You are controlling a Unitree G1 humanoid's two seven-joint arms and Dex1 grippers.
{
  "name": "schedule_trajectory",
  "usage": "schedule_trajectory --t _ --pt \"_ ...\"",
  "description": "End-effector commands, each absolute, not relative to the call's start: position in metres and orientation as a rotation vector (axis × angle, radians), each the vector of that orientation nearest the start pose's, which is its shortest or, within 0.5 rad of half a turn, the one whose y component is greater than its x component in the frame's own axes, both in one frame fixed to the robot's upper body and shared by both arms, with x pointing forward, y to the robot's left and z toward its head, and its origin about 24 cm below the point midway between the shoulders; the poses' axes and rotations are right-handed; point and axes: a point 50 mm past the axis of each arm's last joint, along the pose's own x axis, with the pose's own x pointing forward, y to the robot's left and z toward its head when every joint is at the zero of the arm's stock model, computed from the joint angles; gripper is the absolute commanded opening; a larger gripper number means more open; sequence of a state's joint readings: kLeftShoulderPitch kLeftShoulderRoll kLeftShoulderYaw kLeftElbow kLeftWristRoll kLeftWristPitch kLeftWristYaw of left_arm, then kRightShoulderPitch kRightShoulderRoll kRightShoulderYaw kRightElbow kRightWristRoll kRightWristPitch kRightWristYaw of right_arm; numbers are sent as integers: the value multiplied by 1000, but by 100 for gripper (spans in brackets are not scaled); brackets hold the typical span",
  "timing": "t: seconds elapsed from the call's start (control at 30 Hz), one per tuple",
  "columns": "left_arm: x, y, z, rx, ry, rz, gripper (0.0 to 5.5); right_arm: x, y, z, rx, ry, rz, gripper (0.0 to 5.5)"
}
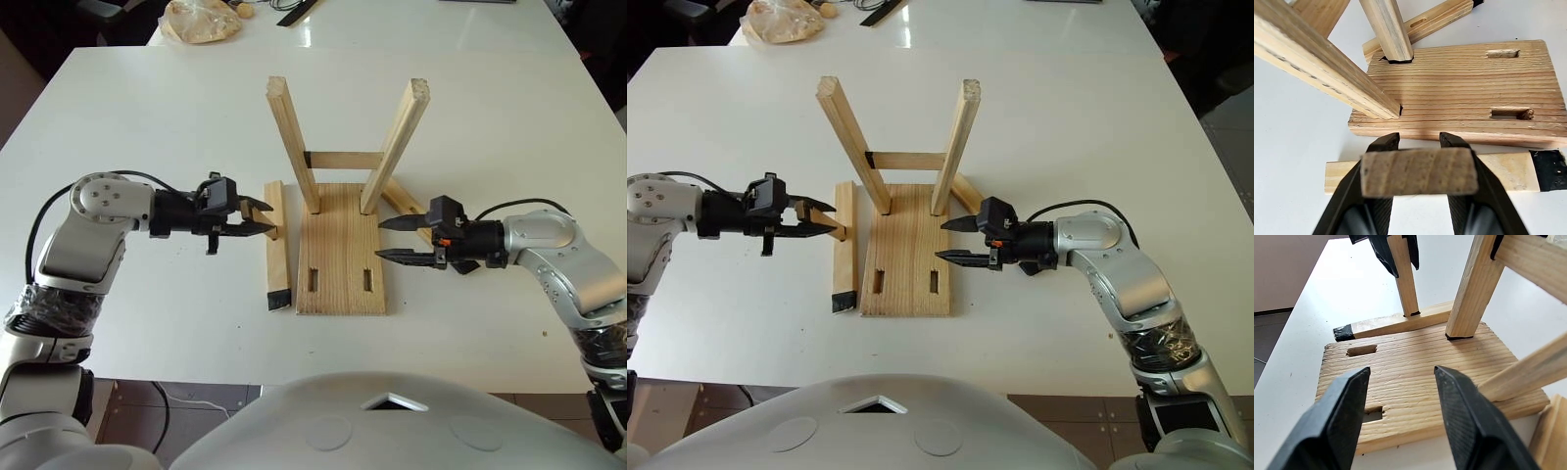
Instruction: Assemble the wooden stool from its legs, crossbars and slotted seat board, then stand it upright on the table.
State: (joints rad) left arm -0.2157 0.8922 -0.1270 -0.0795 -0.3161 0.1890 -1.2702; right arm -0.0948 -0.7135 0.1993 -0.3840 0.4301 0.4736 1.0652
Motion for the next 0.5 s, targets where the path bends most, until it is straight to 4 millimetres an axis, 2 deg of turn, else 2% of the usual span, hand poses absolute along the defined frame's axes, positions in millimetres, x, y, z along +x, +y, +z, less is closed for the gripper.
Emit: schedule_trajectory --t 0.03,0.27,0.5 --pt "237 220 87 369 541 -1321 131 216 -152 101 -255 336 1386 241" --pt "234 215 85 334 610 -1390 131 215 -151 98 -264 345 1393 241" --pt "224 206 69 301 654 -1441 131 214 -149 95 -257 350 1396 241"
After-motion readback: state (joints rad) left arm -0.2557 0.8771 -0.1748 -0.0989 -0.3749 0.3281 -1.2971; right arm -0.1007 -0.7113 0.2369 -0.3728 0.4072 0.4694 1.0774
